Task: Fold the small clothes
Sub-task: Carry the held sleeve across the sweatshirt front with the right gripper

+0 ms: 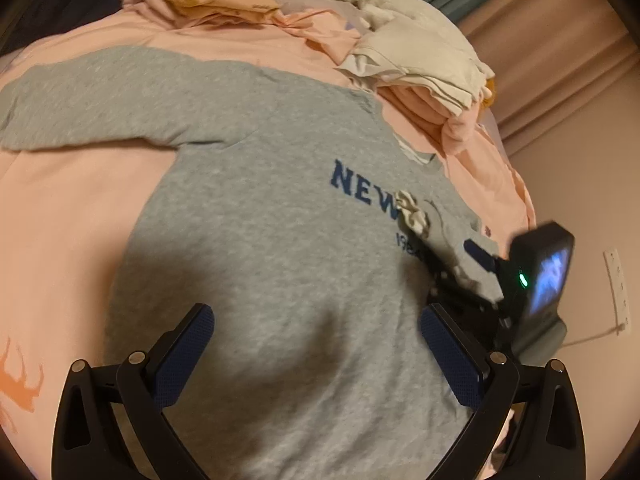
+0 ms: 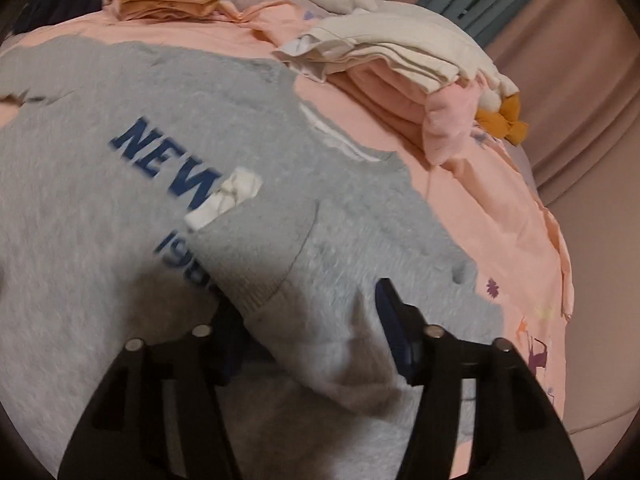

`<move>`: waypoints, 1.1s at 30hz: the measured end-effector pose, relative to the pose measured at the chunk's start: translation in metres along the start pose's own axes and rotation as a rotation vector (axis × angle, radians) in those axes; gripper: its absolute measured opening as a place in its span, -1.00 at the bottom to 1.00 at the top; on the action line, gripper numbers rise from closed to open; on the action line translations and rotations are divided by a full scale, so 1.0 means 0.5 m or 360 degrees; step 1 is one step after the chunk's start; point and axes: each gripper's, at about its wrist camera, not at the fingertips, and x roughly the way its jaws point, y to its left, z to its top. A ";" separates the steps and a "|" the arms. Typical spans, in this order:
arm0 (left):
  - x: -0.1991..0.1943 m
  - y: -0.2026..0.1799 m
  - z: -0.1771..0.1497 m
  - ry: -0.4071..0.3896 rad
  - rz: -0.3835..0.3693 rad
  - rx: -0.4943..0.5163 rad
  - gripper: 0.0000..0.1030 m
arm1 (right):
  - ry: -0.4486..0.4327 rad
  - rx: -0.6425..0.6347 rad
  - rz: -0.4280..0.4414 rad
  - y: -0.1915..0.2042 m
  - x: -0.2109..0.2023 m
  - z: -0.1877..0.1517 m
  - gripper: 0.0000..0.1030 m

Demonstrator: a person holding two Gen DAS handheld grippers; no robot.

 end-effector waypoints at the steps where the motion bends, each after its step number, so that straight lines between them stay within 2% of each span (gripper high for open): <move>1: 0.004 -0.010 0.005 0.0005 -0.0010 0.0017 0.98 | -0.0022 0.0007 0.0044 -0.009 -0.015 -0.008 0.20; 4: 0.014 -0.047 0.021 0.0008 -0.0073 0.0090 0.98 | -0.0124 0.0169 0.0289 -0.065 -0.070 -0.029 0.32; 7: 0.029 -0.092 0.040 -0.0003 -0.0155 0.0170 0.98 | -0.0257 0.0515 0.0568 -0.163 -0.120 -0.069 0.62; 8: 0.036 -0.106 0.046 0.0000 -0.0193 0.0184 0.98 | -0.0291 0.0640 0.0616 -0.198 -0.126 -0.084 0.62; 10: 0.056 -0.137 0.059 0.0031 -0.0286 0.0205 0.98 | -0.0296 0.0870 0.0585 -0.256 -0.118 -0.113 0.62; 12: 0.082 -0.173 0.067 0.0082 -0.0373 0.0237 0.98 | -0.0202 0.1086 0.0451 -0.310 -0.085 -0.139 0.47; 13: 0.094 -0.189 0.070 0.0108 -0.0415 0.0253 0.98 | -0.0137 0.1188 0.0404 -0.332 -0.060 -0.152 0.22; 14: 0.108 -0.202 0.074 0.0139 -0.0457 0.0265 0.98 | -0.0064 0.1307 0.0397 -0.355 -0.030 -0.166 0.10; 17: 0.155 -0.246 0.079 0.0227 -0.0537 0.0295 0.98 | 0.0027 0.1550 0.0437 -0.394 0.036 -0.199 0.08; 19: 0.174 -0.262 0.075 0.0246 -0.0547 0.0320 0.98 | 0.0024 0.1620 0.0497 -0.399 0.054 -0.209 0.05; 21: 0.198 -0.273 0.074 0.0257 -0.0529 0.0338 0.98 | 0.0037 0.1637 0.0535 -0.396 0.073 -0.199 -0.08; 23: 0.220 -0.276 0.071 0.0282 -0.0502 0.0347 0.98 | 0.0057 0.1601 0.0561 -0.389 0.086 -0.188 -0.58; 25: 0.240 -0.274 0.069 0.0301 -0.0484 0.0339 0.98 | 0.0056 0.1561 0.0590 -0.381 0.098 -0.174 -0.88; 28: 0.260 -0.276 0.068 0.0325 -0.0493 0.0332 0.98 | -0.0048 0.1698 0.0736 -0.420 0.087 -0.219 -0.89; 29: 0.267 -0.278 0.067 0.0337 -0.0488 0.0339 0.98 | -0.0054 0.1754 0.0741 -0.435 0.088 -0.237 -0.89; 31: 0.285 -0.285 0.064 0.0363 -0.0461 0.0348 0.98 | 0.0004 0.1773 0.0660 -0.445 0.099 -0.254 -0.90; 33: 0.302 -0.291 0.059 0.0396 -0.0429 0.0379 0.98 | 0.0058 0.1805 0.0676 -0.442 0.119 -0.268 -0.90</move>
